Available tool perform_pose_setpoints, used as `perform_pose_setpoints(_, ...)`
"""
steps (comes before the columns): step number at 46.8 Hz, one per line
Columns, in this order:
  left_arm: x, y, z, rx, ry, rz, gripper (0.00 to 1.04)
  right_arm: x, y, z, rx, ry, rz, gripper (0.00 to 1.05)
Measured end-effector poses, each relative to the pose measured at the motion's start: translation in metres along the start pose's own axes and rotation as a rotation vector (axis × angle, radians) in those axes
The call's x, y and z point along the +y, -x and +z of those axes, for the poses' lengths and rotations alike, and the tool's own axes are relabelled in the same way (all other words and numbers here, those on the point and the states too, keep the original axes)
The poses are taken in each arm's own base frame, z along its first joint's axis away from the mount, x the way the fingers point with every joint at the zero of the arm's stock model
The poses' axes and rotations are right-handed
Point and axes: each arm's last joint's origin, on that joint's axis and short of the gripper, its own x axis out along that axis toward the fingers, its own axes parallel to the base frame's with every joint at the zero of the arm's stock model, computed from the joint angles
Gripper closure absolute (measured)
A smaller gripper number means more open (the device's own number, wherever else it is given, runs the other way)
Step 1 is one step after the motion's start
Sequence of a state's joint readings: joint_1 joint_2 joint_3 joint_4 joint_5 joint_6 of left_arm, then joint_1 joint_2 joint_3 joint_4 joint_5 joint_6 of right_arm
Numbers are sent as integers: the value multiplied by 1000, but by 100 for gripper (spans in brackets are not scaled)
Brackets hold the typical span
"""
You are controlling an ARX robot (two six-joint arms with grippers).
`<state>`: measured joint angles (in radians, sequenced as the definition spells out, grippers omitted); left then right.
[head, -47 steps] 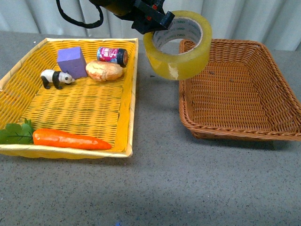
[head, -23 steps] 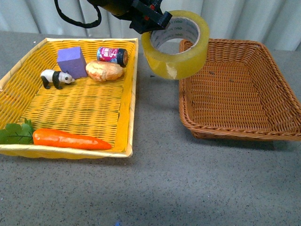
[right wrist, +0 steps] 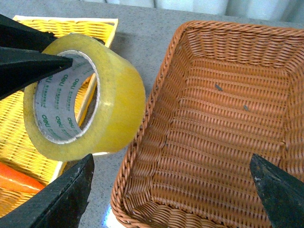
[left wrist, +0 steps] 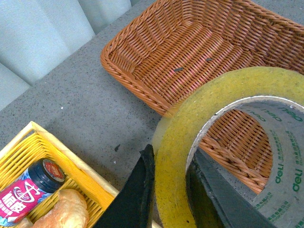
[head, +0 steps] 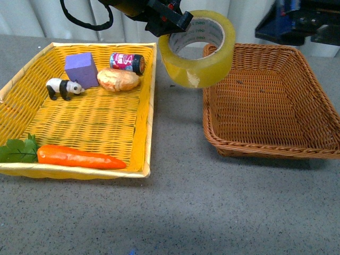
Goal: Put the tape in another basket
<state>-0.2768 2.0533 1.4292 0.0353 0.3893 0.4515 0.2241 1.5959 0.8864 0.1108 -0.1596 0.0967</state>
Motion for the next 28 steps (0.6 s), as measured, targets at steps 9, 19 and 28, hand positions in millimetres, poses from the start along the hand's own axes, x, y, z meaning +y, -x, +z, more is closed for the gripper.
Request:
perform_pose_setpoints(9, 0, 0, 0, 0, 0, 0, 89, 15, -29, 14, 34, 35, 13, 9)
perform_pose_setpoints(19, 0, 0, 0, 0, 0, 0, 89, 21, -56, 20, 86, 24, 30, 9)
perform_pose_setpoints(28, 0, 0, 0, 0, 0, 0, 89, 20, -68, 18, 116, -6, 50, 9)
